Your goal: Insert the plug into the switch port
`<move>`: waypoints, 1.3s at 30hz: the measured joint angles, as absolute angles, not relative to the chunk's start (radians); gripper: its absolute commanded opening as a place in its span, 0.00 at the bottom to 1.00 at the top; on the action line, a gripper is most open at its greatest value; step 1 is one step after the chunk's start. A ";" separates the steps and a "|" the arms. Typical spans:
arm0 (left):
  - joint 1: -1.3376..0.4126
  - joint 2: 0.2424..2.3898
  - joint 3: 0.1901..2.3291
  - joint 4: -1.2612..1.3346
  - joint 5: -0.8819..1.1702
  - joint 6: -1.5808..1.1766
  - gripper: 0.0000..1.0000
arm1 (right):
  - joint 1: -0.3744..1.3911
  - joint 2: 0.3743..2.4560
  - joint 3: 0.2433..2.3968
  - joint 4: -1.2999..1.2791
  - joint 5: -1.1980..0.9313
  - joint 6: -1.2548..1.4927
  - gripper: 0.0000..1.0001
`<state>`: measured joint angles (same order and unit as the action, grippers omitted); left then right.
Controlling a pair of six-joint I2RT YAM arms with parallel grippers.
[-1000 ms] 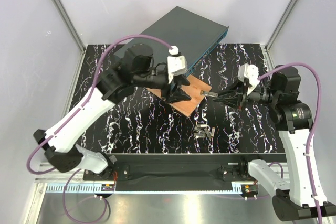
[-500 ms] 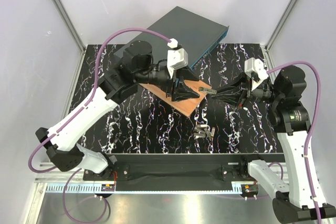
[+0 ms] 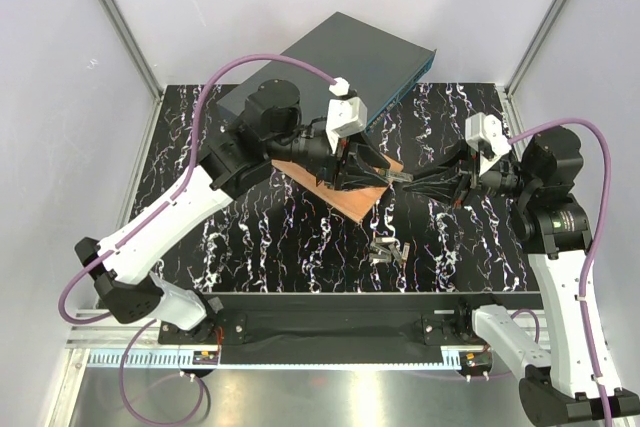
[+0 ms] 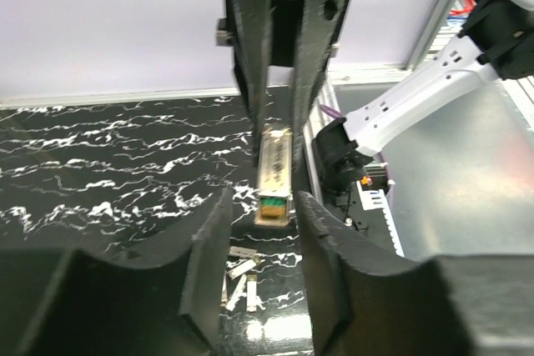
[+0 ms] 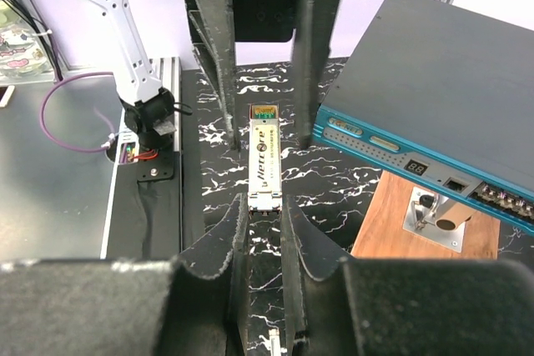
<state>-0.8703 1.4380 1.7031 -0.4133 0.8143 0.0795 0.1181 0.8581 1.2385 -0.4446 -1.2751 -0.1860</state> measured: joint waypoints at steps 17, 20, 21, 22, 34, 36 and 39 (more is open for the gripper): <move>-0.888 1.460 1.704 -0.488 0.817 0.161 0.00 | 0.118 0.937 1.393 -0.811 -1.238 -0.506 0.57; -0.888 1.460 1.704 -0.505 0.814 0.177 0.00 | 0.118 0.956 1.417 -0.883 -1.237 -0.569 0.55; -0.888 1.461 1.704 -0.510 0.812 0.182 0.00 | 0.120 0.963 1.422 -0.906 -1.234 -0.585 0.55; -0.888 1.462 1.704 -0.514 0.811 0.187 0.00 | 0.123 0.972 1.431 -0.932 -1.227 -0.603 0.54; -0.888 1.494 1.709 -0.530 0.811 0.203 0.00 | 0.153 1.032 1.468 -1.061 -1.185 -0.694 0.51; -0.888 1.502 1.711 -0.530 0.811 0.203 0.00 | 0.158 1.032 1.468 -1.065 -1.179 -0.697 0.49; -0.889 1.508 1.711 -0.531 0.811 0.203 0.00 | 0.170 1.033 1.468 -1.070 -1.165 -0.703 0.47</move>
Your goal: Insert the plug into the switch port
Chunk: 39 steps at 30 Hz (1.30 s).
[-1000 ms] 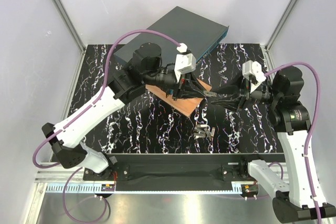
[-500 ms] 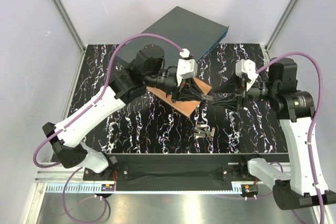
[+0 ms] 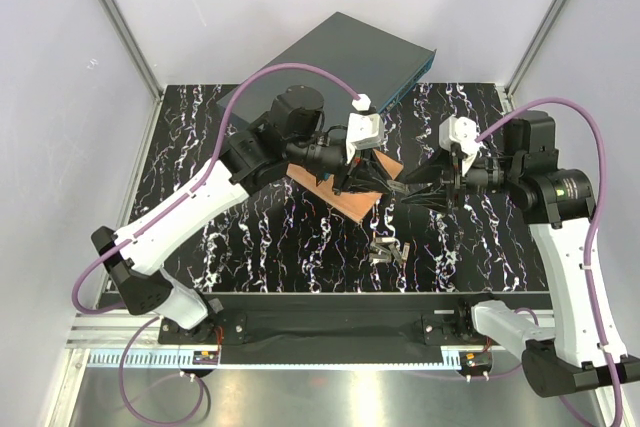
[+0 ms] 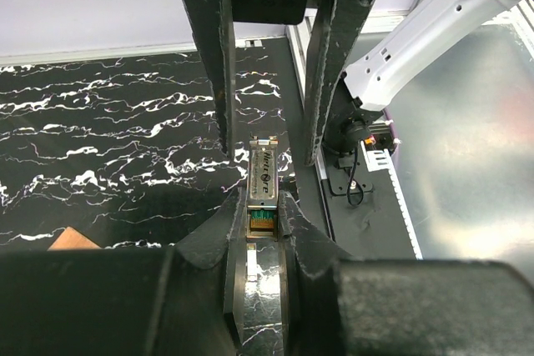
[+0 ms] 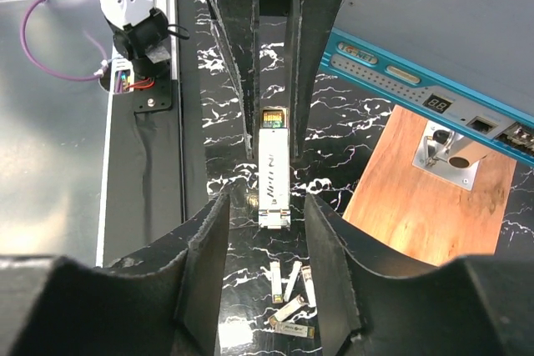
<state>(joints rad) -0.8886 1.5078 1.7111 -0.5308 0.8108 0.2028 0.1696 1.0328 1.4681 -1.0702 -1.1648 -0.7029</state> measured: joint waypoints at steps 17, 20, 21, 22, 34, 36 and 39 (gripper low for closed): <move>-0.892 1.509 1.717 -0.531 0.796 0.200 0.71 | 0.198 1.043 1.466 -1.045 -1.093 -0.656 0.00; -0.879 1.506 1.717 -0.527 0.776 0.166 0.79 | 0.200 1.021 1.409 -0.948 -1.039 -0.550 0.00; -0.864 1.504 1.717 -0.522 0.774 0.147 0.89 | 0.201 1.009 1.372 -0.908 -1.005 -0.509 0.00; -0.842 1.501 1.717 -0.518 0.770 0.126 0.90 | 0.202 1.000 1.344 -0.887 -0.974 -0.482 0.00; -0.623 1.419 1.776 -0.509 0.462 -0.026 0.73 | 0.204 1.109 1.251 -0.748 -0.597 -0.324 0.00; -0.620 1.417 1.776 -0.511 0.394 -0.028 0.63 | 0.210 1.131 1.259 -0.738 -0.562 -0.321 0.00; -0.619 1.428 1.774 -0.527 0.295 -0.021 0.47 | 0.236 1.153 1.264 -0.718 -0.528 -0.323 0.00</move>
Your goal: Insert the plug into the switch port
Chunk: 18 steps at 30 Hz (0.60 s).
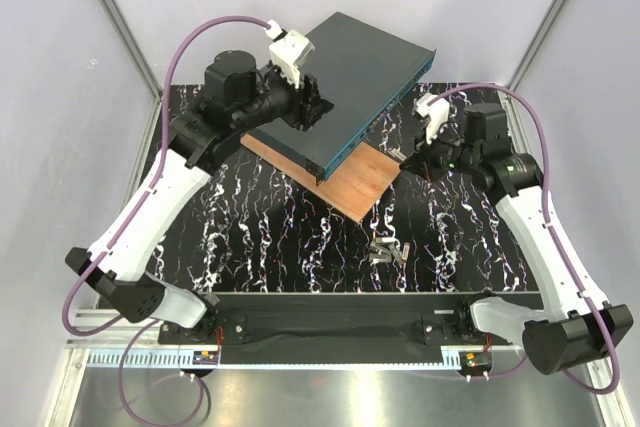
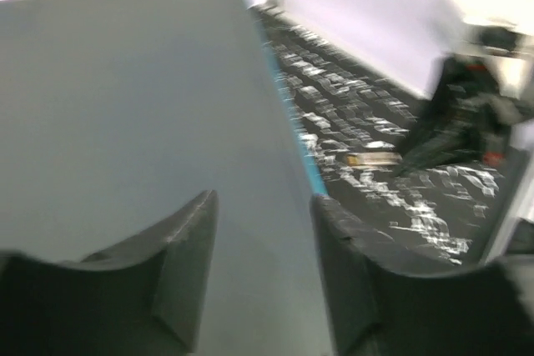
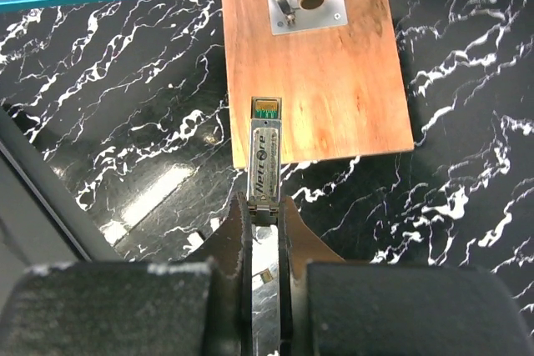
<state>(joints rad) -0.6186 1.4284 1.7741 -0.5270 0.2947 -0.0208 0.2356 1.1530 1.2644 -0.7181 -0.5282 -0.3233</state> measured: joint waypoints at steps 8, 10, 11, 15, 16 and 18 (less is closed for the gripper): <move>-0.617 1.538 1.785 -0.596 0.163 0.008 0.19 | 0.323 1.153 1.264 -0.667 -0.448 -0.337 0.00; -0.617 1.569 1.790 -0.616 0.148 0.012 0.14 | 0.329 1.155 1.265 -0.655 -0.435 -0.339 0.00; -0.617 1.581 1.792 -0.623 0.142 0.014 0.12 | 0.330 1.157 1.268 -0.654 -0.430 -0.339 0.00; -0.617 1.592 1.803 -0.636 0.133 0.018 0.09 | 0.332 1.174 1.284 -0.640 -0.420 -0.340 0.00; -0.617 1.592 1.807 -0.637 0.133 0.018 0.07 | 0.332 1.181 1.290 -0.635 -0.419 -0.340 0.00; -0.617 1.592 1.807 -0.639 0.131 0.018 0.06 | 0.333 1.198 1.307 -0.625 -0.419 -0.340 0.00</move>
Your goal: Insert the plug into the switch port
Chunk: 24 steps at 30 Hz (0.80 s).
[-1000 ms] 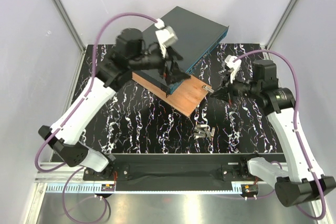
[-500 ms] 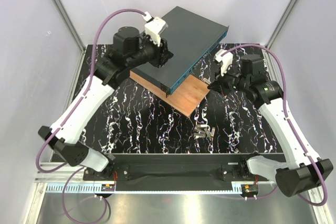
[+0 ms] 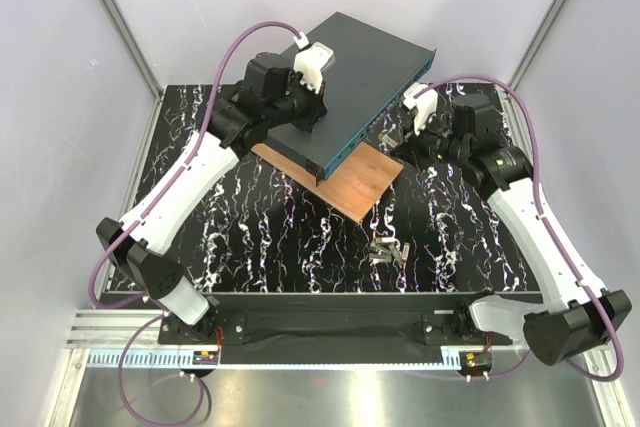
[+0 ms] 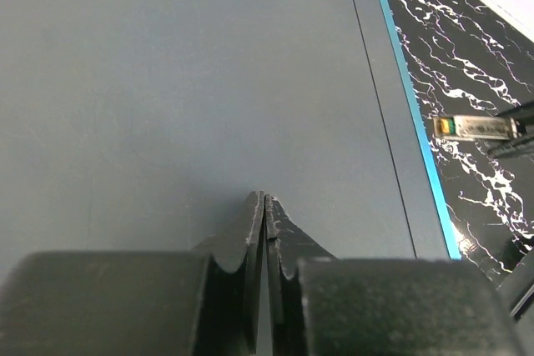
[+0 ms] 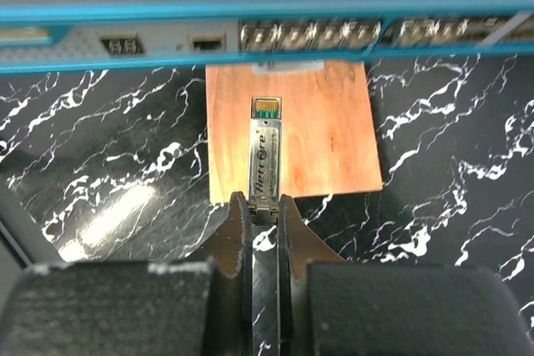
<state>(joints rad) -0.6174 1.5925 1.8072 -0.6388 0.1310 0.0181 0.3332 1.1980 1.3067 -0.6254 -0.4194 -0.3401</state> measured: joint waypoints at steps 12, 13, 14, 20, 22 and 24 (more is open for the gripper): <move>-0.617 1.607 1.831 -0.660 0.131 0.022 0.03 | 0.340 1.269 1.355 -0.594 -0.421 -0.339 0.00; -0.617 1.608 1.832 -0.660 0.131 0.022 0.02 | 0.340 1.272 1.356 -0.594 -0.422 -0.339 0.00; -0.617 1.609 1.833 -0.660 0.132 0.022 0.02 | 0.340 1.277 1.359 -0.594 -0.423 -0.336 0.00; -0.617 1.618 1.840 -0.660 0.132 0.022 0.02 | 0.340 1.290 1.370 -0.591 -0.432 -0.324 0.00; -0.617 1.619 1.840 -0.659 0.133 0.022 0.02 | 0.340 1.291 1.375 -0.590 -0.438 -0.321 0.00; -0.617 1.619 1.841 -0.659 0.134 0.022 0.02 | 0.340 1.292 1.383 -0.591 -0.440 -0.316 0.00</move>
<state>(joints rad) -0.6174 1.6192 1.8412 -0.6594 0.1345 0.0223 0.3405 1.2919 1.3827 -0.5911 -0.4400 -0.3164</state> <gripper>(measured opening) 0.024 0.082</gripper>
